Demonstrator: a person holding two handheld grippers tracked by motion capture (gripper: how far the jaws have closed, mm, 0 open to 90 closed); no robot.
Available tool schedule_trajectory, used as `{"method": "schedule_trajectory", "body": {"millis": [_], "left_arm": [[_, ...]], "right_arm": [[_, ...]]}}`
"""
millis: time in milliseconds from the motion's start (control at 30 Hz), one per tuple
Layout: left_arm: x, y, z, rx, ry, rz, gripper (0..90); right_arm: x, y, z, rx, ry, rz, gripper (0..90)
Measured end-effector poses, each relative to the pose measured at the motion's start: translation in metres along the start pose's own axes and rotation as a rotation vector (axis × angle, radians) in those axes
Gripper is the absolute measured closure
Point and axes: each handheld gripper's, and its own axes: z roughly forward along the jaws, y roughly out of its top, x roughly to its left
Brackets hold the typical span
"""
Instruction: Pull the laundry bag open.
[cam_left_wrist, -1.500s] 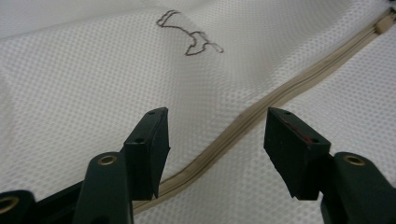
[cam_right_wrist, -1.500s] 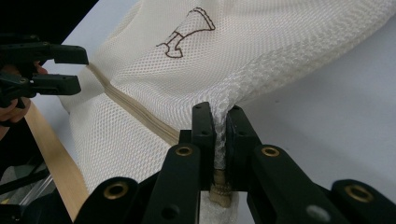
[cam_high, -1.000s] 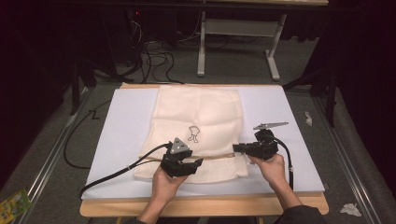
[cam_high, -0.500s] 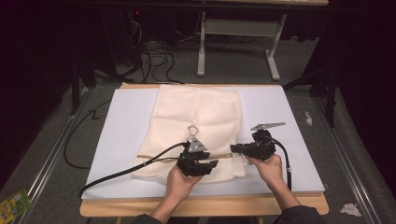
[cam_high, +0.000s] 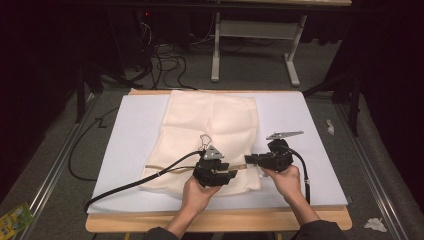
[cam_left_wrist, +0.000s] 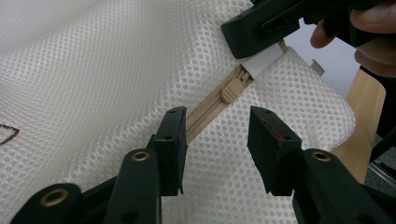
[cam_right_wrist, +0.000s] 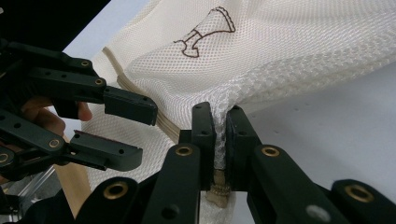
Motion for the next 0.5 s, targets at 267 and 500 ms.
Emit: {"method": "schedule_trajectory", "body": {"millis": [267,500], "left_arm": [[0.003,0.0,0.006,0.003,-0.011,-0.021,57.6],[0.005,-0.001,0.011,0.003,-0.02,-0.04,58.5]], "right_arm": [[0.003,0.001,0.003,0.001,0.004,-0.012,85.6],[0.007,0.002,0.006,-0.002,0.012,-0.019,85.6]]}}
